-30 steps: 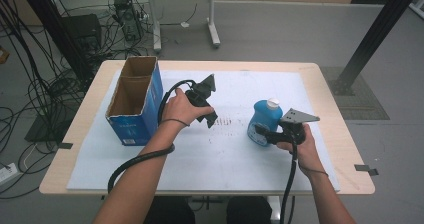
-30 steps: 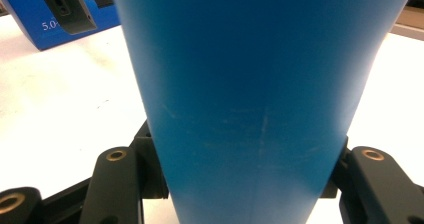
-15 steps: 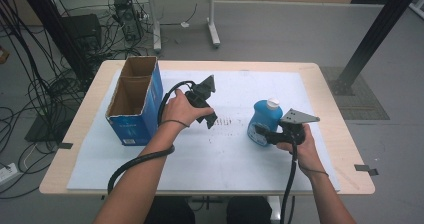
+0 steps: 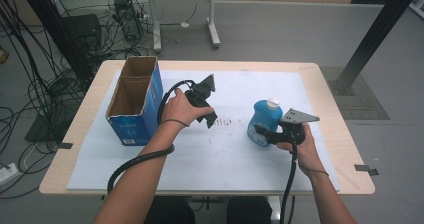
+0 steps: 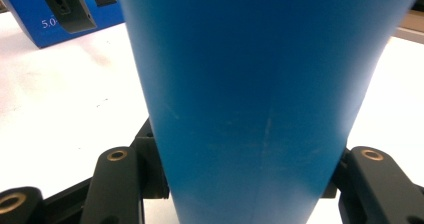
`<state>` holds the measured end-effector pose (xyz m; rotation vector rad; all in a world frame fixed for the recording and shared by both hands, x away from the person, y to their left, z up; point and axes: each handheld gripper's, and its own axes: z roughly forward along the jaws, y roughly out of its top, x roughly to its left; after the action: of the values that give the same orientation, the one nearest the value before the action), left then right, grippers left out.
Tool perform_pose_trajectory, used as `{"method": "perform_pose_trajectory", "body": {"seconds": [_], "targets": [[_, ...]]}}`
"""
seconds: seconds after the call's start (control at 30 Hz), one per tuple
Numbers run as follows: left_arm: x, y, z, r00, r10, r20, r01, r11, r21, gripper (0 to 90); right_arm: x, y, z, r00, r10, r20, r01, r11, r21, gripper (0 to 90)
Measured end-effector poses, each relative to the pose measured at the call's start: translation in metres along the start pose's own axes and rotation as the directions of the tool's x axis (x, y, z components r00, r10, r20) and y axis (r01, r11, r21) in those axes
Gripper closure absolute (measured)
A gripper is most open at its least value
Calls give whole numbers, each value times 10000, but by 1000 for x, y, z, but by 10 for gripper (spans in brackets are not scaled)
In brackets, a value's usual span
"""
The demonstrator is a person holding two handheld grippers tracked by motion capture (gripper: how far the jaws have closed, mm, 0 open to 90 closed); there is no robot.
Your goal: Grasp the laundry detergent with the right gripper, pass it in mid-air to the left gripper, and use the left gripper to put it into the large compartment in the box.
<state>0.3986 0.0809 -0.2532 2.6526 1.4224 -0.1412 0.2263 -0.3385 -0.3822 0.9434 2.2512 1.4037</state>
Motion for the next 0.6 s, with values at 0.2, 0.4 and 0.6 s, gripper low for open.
{"method": "perform_pose_trajectory", "body": {"seconds": [0.2,0.4,0.6], "targets": [[0,0,-1,10000,-5,-26,5,10000,32,94,0,0,0,10000,-3,-1,3,10000,-6,428],[-1,0,-3,10000,45,-39,-45,10000,47,94,0,0,0,10000,2,-7,-2,10000,-7,429],[-1,-1,-3,10000,-16,-35,16,10000,-36,95,0,-1,0,10000,-3,-6,3,10000,-42,429]]}}
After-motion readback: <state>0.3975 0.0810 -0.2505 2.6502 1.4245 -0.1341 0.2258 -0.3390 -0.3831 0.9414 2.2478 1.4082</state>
